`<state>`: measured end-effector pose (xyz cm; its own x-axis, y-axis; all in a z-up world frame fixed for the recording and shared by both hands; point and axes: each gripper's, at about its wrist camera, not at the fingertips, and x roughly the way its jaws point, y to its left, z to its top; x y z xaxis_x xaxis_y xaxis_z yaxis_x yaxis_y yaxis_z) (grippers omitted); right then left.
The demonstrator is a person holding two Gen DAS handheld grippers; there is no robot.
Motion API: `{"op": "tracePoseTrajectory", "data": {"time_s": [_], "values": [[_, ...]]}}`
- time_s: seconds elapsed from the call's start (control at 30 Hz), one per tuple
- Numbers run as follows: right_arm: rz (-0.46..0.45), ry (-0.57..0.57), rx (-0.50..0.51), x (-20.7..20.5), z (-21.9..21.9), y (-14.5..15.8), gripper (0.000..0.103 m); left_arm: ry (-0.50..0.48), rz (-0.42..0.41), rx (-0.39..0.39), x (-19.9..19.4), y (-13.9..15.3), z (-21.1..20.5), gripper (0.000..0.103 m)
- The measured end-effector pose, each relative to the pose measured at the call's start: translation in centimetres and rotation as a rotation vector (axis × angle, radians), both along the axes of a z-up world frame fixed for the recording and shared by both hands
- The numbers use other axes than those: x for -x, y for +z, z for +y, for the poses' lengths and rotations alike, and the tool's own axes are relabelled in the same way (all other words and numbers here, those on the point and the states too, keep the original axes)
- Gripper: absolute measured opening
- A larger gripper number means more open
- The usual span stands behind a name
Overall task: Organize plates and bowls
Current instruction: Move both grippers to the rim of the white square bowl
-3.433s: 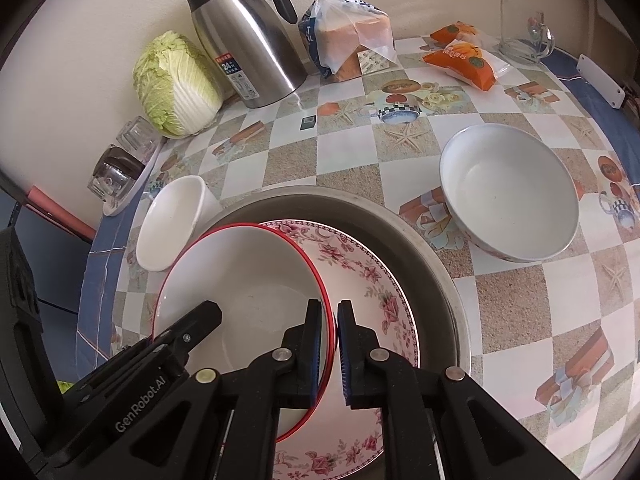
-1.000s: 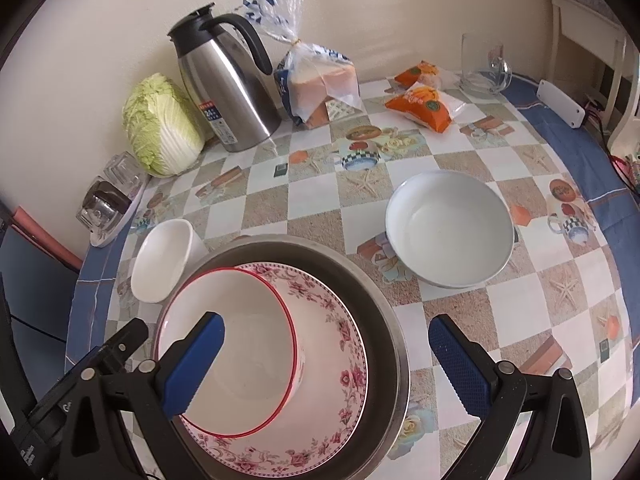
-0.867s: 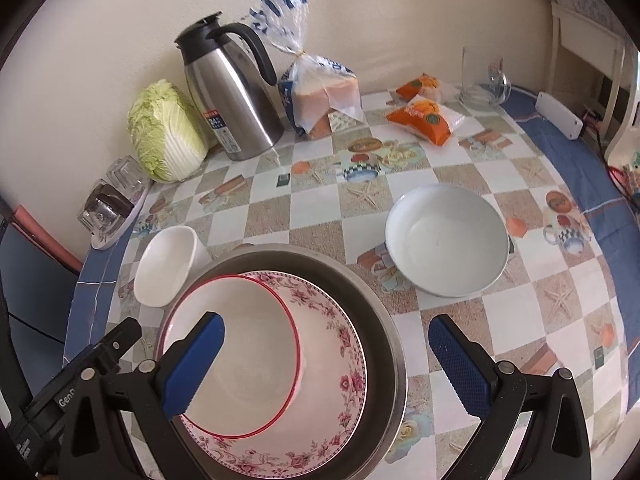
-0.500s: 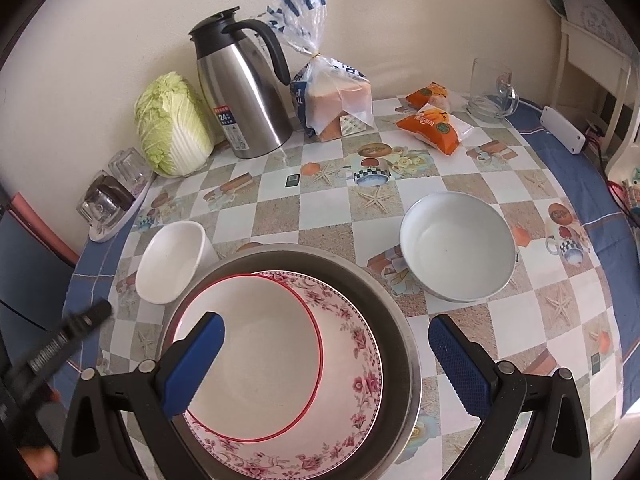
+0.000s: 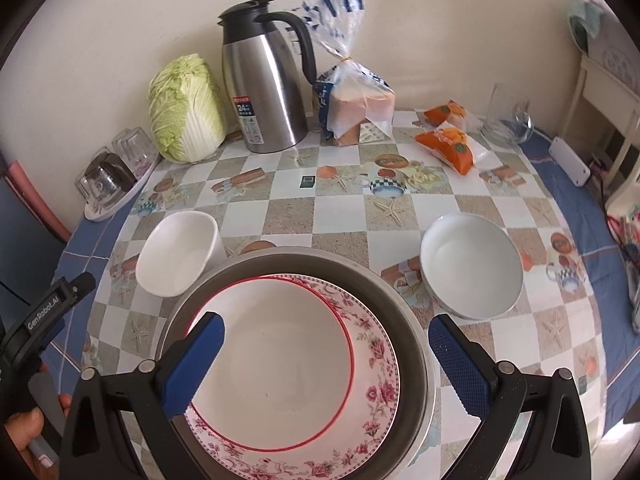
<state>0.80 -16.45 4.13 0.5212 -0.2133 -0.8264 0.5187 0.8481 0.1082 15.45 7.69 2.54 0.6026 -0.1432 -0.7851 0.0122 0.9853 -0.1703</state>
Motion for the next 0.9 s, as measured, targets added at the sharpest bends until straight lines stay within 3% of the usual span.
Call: {"op": "tracePoseTrajectory", "data": {"time_s": [0.33,0.47,0.63,0.7,0.83,0.9], "values": [[0.028,0.077,0.086,-3.6,2.8,1.6,0.103,0.032,-0.009,0.055,-1.8,-1.1,1.3,0.095],[0.038,0.103,0.056,-5.0,3.5,1.5,0.103,-0.004,-0.004,0.071,-2.5,-1.4,0.9,0.095],[0.036,0.146,-0.113,-7.2,3.5,0.7,0.103,-0.057,0.072,0.177,-3.3,-2.5,0.5,0.095],[0.058,0.147,-0.102,-8.3,3.6,0.7,0.103,-0.066,0.095,0.224,-3.5,-3.0,0.4,0.095],[0.103,0.152,-0.062,-10.3,3.4,0.8,0.102,-0.072,0.098,0.240,-3.9,-3.4,0.1,0.095],[0.131,0.137,-0.043,-11.2,3.0,0.6,0.095,-0.076,0.095,0.236,-4.0,-3.6,-0.1,0.095]]}}
